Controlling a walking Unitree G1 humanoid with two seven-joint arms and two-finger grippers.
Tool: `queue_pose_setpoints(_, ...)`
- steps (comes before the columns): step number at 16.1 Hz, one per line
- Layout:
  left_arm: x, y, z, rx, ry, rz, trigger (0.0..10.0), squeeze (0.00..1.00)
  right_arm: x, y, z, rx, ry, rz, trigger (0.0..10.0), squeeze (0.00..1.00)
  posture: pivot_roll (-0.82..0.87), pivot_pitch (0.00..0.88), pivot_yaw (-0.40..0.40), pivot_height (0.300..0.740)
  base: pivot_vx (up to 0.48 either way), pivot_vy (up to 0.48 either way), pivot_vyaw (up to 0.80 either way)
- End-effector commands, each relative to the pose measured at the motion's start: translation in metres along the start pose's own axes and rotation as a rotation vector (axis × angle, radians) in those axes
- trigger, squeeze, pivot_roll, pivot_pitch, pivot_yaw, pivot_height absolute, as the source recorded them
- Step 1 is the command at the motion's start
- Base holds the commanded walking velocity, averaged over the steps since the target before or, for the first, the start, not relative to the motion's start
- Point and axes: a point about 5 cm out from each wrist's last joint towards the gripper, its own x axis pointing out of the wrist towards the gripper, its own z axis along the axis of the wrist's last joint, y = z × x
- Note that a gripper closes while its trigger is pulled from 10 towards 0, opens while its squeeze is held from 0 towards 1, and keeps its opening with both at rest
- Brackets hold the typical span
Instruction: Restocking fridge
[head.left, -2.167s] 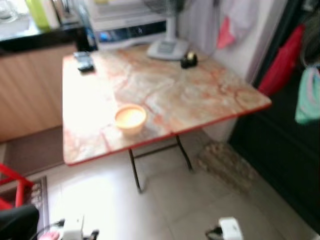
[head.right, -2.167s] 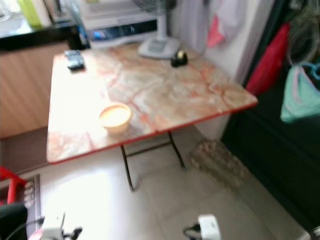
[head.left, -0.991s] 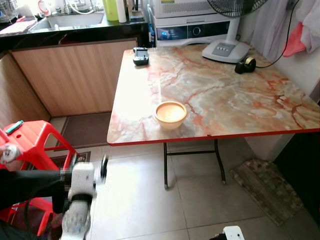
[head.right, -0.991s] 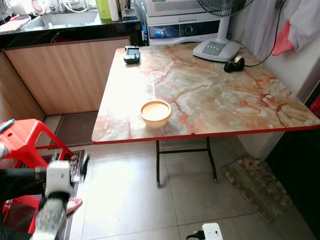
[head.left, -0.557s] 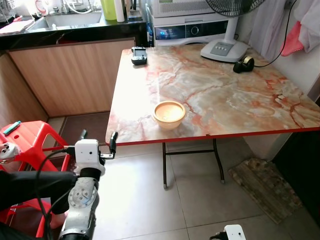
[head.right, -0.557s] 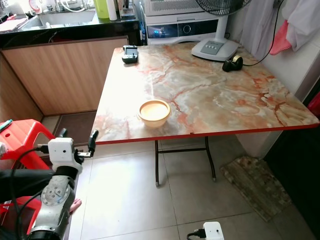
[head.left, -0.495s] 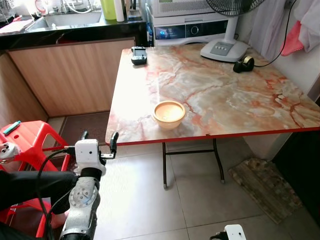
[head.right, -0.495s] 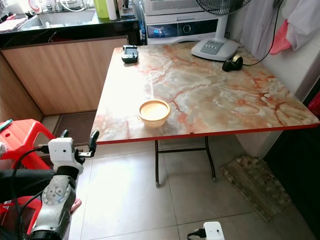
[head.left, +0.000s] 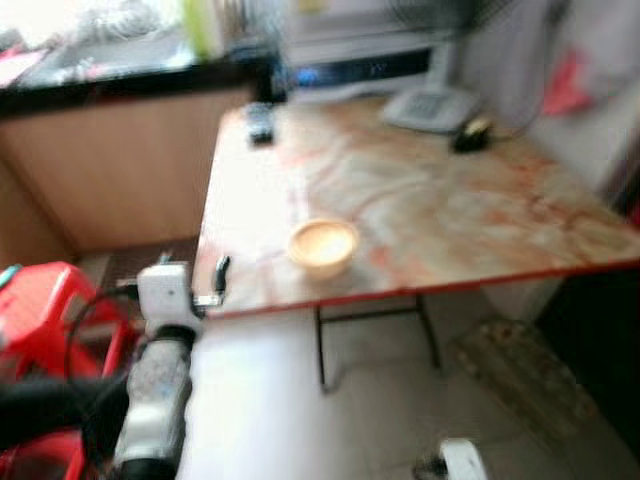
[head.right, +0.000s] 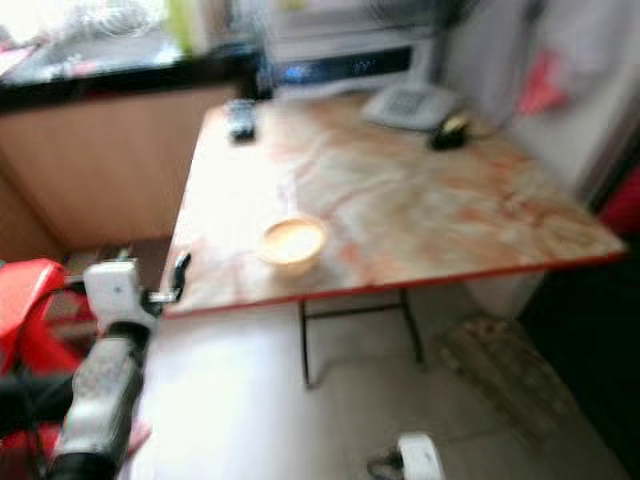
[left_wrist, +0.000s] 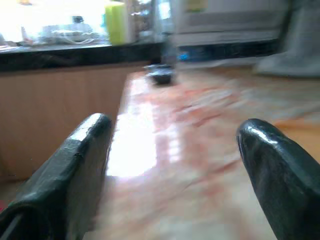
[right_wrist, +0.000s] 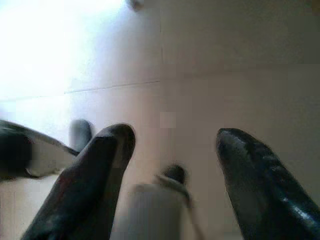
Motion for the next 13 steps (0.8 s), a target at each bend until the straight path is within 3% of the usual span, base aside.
queue_pose_setpoints(1, -0.001, 0.011, 0.002, 0.022, 0.007, 0.019, 10.0, 0.0, 0.002, 0.004, 0.011, 0.004, -0.037, 0.005, 10.0, 0.0, 0.01, 0.0, 0.034, 0.74, 0.296, 0.0, 0.0)
queue_pose_setpoints(10, 0.0, 0.005, 0.001, 0.003, 0.038, -0.018, 10.0, 0.0, 0.003, 0.005, 0.013, -0.007, -0.038, 0.011, 10.0, 0.0, 0.01, 0.0, 0.032, 0.74, 0.299, 0.0, 0.0)
queue_pose_setpoints(12, -0.001, 0.004, -0.001, -0.01, 0.048, -0.019, 10.0, 0.0, 0.003, 0.005, 0.013, -0.008, -0.039, 0.012, 10.0, 0.0, 0.01, 0.0, 0.032, 0.74, 0.0, 0.0, 0.0)
queue_pose_setpoints(13, -0.003, 0.003, -0.008, -0.114, 0.092, 0.004, 10.0, 0.0, 0.003, 0.005, 0.013, -0.009, -0.038, 0.013, 10.0, 0.0, 0.01, 0.0, 0.032, 0.74, 0.0, 0.0, 0.0)
